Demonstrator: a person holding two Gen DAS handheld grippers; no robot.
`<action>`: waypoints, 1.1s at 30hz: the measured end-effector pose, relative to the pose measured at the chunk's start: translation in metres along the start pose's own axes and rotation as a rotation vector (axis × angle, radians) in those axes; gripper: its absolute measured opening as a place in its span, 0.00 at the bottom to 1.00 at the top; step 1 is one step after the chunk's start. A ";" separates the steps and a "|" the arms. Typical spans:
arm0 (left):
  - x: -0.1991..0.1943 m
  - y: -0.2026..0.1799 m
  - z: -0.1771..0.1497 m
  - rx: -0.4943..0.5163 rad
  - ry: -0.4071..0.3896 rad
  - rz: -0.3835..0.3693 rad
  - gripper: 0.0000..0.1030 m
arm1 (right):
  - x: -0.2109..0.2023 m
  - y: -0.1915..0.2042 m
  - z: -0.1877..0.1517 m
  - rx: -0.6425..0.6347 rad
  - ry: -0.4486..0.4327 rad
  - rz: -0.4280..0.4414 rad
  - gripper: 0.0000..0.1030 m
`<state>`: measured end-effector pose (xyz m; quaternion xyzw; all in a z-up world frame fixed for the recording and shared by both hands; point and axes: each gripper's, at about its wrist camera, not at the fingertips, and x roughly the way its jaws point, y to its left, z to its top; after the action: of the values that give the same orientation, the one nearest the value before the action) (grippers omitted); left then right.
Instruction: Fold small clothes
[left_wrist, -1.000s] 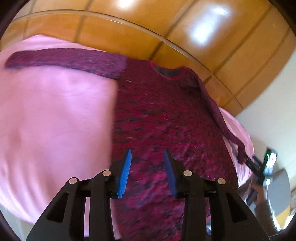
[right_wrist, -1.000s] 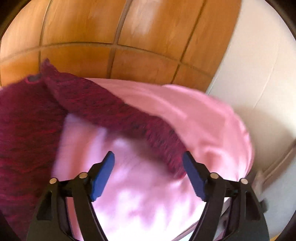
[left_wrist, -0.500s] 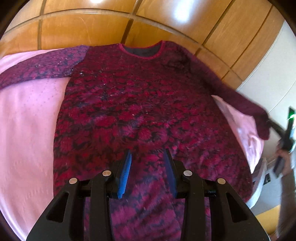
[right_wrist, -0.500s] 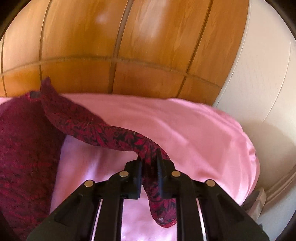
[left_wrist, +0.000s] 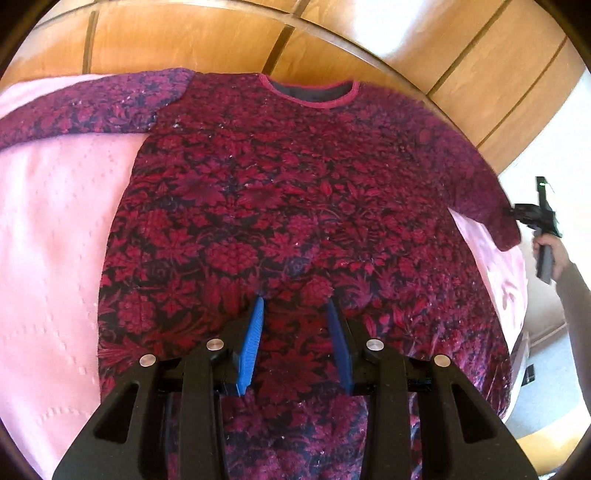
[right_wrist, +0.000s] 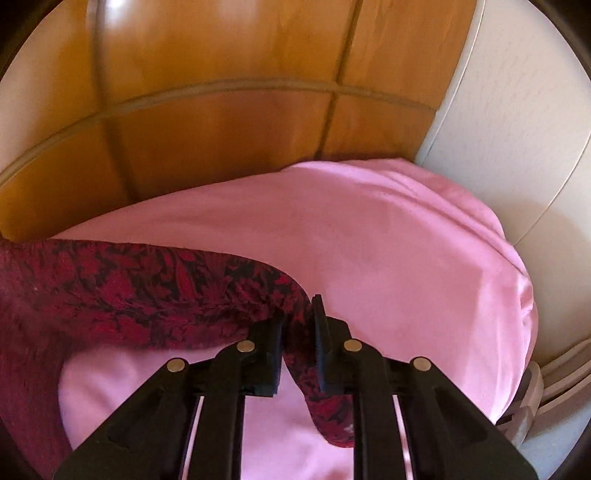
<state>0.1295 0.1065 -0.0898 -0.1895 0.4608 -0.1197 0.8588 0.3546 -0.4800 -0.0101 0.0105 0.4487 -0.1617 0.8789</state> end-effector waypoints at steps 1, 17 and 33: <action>0.001 0.001 0.000 -0.007 -0.001 -0.006 0.33 | 0.004 0.003 0.003 0.007 0.002 -0.018 0.23; -0.001 0.009 0.000 -0.059 -0.005 -0.042 0.33 | 0.036 -0.007 -0.075 0.428 0.024 0.435 0.58; 0.001 0.007 0.001 -0.055 0.001 -0.029 0.33 | 0.065 -0.001 -0.026 0.497 -0.017 0.353 0.10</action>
<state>0.1311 0.1131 -0.0928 -0.2198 0.4615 -0.1194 0.8511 0.3693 -0.4947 -0.0765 0.3014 0.3791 -0.1116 0.8677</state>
